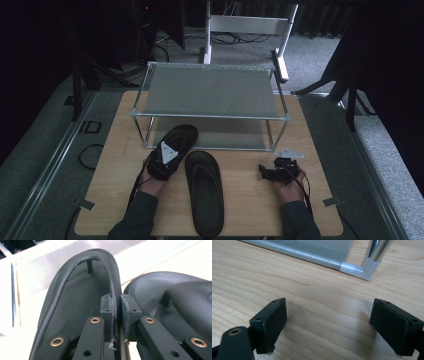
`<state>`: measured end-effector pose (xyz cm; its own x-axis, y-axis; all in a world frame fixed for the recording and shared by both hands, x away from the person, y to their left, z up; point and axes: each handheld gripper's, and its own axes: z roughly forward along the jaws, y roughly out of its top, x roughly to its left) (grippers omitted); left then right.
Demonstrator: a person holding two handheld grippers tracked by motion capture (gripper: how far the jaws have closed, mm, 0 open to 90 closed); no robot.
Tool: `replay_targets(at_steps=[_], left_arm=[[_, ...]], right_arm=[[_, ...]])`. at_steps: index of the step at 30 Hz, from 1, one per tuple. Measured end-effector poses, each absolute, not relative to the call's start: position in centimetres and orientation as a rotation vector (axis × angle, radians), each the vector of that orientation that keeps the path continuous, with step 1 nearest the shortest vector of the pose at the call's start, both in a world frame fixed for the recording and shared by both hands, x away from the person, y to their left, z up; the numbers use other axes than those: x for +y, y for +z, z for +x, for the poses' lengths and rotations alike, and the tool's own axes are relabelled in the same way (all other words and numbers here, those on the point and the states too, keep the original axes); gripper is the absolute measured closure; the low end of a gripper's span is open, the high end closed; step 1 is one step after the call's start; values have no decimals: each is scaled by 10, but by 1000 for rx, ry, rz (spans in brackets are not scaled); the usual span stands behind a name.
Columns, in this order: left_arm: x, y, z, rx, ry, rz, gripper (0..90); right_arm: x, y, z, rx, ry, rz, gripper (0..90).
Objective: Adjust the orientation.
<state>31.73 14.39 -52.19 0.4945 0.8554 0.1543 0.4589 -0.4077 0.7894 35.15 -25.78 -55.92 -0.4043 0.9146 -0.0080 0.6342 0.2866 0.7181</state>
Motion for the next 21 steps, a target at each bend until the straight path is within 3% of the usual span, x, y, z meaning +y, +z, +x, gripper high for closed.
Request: replay_targets(at_steps=[21], left_arm=[[92, -523, 379, 1064, 805, 2093, 803]], right_arm=[[-257, -559, 351, 2139, 901, 1393, 138]])
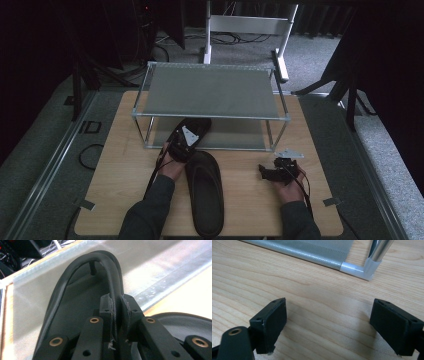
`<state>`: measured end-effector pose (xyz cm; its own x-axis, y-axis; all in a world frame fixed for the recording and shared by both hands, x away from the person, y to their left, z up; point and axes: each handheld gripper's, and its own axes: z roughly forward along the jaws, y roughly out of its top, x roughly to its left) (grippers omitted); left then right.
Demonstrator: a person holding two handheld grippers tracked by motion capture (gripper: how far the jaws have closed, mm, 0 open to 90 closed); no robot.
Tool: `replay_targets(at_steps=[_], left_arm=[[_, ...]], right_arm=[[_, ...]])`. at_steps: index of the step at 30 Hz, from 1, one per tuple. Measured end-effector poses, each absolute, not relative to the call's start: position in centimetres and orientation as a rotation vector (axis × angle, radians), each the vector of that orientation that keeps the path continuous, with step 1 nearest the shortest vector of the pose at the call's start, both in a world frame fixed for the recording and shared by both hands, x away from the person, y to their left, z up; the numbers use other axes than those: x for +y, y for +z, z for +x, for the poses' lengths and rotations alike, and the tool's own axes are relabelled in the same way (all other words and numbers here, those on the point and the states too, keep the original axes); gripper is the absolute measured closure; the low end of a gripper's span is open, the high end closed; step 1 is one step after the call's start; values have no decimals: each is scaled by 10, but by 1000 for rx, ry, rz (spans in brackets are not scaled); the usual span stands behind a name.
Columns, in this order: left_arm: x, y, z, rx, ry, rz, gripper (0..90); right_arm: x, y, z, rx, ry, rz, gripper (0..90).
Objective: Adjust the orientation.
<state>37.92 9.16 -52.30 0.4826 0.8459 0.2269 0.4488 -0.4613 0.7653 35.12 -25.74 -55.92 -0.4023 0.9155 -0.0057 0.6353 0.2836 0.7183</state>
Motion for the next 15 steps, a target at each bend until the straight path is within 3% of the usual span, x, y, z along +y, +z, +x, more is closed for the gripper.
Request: replay_targets(at_steps=[3, 6, 15], left_arm=[[91, -524, 381, 1067, 806, 2089, 782], [94, -521, 378, 1061, 795, 2076, 659], [117, -515, 351, 1081, 744, 2037, 532]], right_arm=[[-257, -559, 351, 2140, 902, 1393, 138], [-257, -559, 351, 2140, 902, 1393, 138], [-257, -559, 351, 2140, 900, 1391, 138]])
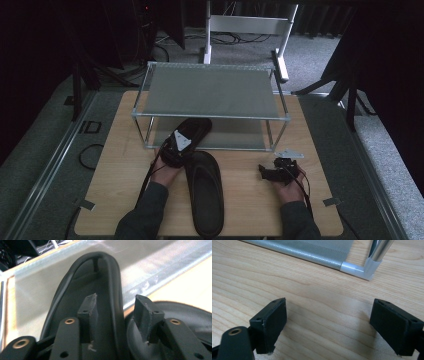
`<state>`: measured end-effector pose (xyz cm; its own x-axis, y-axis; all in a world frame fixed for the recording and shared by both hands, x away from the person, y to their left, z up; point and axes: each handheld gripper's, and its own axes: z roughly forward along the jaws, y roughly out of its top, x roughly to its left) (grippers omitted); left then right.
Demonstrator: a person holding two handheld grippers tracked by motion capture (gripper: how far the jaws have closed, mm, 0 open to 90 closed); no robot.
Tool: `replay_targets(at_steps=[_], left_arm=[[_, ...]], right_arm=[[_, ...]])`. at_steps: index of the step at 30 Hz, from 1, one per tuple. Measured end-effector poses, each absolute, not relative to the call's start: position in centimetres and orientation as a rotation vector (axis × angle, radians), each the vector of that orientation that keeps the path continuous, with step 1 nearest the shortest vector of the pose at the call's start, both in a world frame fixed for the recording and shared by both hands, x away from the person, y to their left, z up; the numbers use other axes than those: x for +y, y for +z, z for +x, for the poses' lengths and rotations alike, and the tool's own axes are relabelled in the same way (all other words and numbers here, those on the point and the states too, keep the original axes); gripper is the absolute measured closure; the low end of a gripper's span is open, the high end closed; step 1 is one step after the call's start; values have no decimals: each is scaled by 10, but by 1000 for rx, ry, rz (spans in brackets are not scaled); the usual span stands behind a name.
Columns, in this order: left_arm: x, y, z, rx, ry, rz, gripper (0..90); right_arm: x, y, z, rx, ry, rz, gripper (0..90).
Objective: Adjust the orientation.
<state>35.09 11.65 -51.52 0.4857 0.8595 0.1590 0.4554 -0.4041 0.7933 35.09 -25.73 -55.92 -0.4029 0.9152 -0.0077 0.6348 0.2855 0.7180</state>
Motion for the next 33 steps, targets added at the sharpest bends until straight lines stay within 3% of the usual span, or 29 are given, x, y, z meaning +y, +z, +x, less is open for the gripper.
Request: replay_targets(at_steps=[6, 11, 19, 33], left_arm=[[143, -512, 334, 1132, 674, 1979, 510], [159, -510, 322, 1157, 686, 1943, 435], [176, -516, 311, 1197, 676, 1910, 391], [195, -527, 295, 1239, 616, 1869, 355]], right_arm=[[-257, -559, 351, 2139, 899, 1392, 138], [-257, -559, 351, 2138, 899, 1393, 138], [-257, -559, 351, 2137, 898, 1394, 138], [-257, -559, 351, 2137, 898, 1394, 138]])
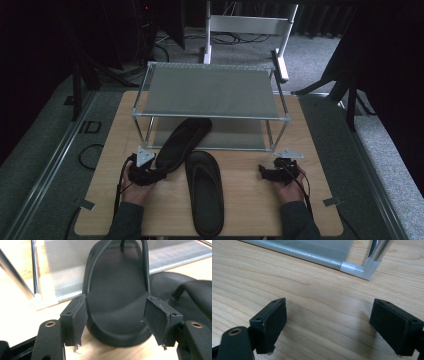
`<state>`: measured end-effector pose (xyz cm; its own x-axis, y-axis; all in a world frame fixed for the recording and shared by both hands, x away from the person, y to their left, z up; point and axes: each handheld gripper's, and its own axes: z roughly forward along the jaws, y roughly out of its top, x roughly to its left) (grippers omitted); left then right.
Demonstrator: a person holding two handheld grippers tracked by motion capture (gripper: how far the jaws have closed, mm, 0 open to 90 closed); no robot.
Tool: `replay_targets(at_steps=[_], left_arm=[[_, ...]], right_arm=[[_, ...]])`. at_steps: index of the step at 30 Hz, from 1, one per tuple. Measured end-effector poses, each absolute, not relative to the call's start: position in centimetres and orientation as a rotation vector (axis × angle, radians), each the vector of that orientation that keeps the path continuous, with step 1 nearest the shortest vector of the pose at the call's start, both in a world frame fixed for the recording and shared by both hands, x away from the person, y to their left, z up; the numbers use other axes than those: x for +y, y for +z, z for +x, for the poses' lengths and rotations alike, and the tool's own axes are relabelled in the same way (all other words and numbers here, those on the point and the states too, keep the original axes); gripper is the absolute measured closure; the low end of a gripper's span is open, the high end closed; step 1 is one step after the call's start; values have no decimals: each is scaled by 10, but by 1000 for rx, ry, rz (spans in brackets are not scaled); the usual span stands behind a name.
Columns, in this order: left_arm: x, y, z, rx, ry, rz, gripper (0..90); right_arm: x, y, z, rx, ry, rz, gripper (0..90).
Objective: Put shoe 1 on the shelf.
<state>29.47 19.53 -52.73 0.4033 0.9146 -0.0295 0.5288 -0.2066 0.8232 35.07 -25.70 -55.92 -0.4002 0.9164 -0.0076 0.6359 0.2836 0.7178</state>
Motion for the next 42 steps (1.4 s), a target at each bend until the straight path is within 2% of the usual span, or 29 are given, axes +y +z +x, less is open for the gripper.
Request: replay_targets(at_steps=[7, 28, 42], left_arm=[[194, -530, 286, 1248, 615, 1891, 307], [186, -545, 280, 1283, 619, 1990, 265], [167, -545, 284, 1262, 660, 2030, 392]], right_arm=[[-257, -559, 351, 2138, 898, 1394, 138], [-257, -559, 351, 2139, 899, 1392, 138], [-257, -559, 351, 2140, 899, 1392, 138]])
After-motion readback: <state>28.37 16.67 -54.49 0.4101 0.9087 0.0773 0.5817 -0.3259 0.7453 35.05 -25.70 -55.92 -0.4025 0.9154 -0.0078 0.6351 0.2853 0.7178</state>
